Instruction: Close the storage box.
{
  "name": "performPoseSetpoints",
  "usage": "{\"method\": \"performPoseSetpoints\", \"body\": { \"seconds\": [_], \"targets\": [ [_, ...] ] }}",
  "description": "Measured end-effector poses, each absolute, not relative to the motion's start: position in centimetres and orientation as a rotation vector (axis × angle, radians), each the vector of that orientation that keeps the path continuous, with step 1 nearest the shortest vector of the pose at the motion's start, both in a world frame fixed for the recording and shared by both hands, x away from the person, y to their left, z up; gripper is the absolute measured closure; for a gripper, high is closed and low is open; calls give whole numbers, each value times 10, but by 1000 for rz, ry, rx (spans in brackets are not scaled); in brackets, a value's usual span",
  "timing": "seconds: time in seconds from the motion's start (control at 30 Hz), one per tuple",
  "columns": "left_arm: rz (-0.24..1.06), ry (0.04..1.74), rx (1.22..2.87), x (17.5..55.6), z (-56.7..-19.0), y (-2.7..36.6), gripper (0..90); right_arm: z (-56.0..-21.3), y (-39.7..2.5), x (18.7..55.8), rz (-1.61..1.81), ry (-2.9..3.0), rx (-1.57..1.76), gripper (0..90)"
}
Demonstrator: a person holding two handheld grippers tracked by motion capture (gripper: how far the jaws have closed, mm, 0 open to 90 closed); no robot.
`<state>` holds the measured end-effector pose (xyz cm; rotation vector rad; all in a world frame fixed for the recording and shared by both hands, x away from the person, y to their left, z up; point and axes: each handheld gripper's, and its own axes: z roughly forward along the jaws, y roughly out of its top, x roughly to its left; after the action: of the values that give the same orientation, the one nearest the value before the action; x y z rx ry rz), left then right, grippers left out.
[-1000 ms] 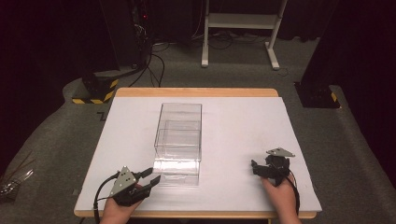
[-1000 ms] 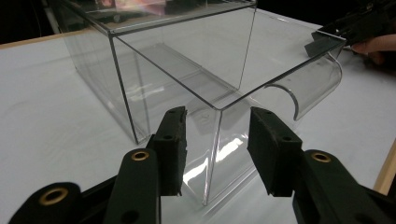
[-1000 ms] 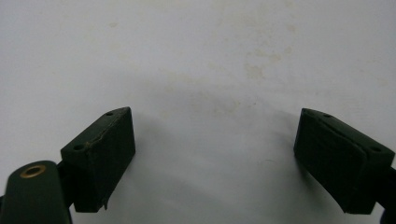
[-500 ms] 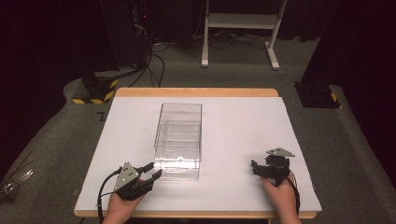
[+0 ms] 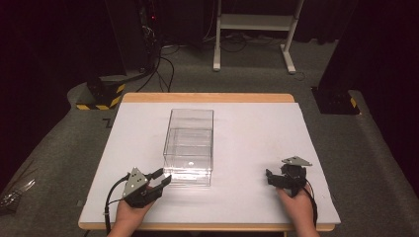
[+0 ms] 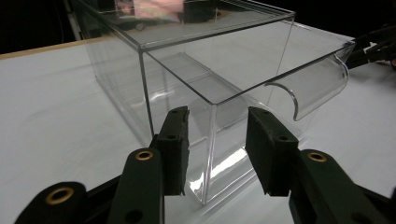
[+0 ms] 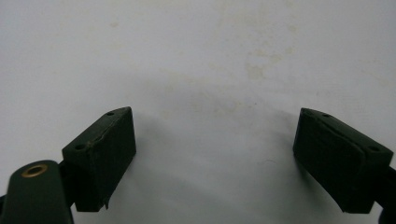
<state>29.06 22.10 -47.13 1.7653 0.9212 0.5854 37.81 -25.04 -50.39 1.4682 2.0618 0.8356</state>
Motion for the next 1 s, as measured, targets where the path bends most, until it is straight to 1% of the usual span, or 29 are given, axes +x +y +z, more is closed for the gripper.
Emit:
{"method": "performPoseSetpoints", "body": {
  "seconds": [0.2,0.23,0.33,0.43,0.47,0.5,1.0],
  "targets": [
    [602,943,1760,297,-471,219,586,-504,-250,378,835,2061,1467,133],
    [606,956,1756,298,-471,218,564,-504,-250,378,835,2063,1467,133],
    [634,987,1748,299,-470,214,432,-504,-250,378,835,2061,1467,134],
    [658,1011,1747,302,-470,210,337,-504,-250,378,835,2061,1466,135],
    [650,1019,1747,303,-470,210,291,-504,-250,378,835,2062,1466,135],
    [624,1024,1746,306,-471,209,273,-504,-250,378,835,2061,1466,136],
    [579,1092,1730,331,-473,208,224,-504,-250,377,834,2062,1466,138]
  ]
}}
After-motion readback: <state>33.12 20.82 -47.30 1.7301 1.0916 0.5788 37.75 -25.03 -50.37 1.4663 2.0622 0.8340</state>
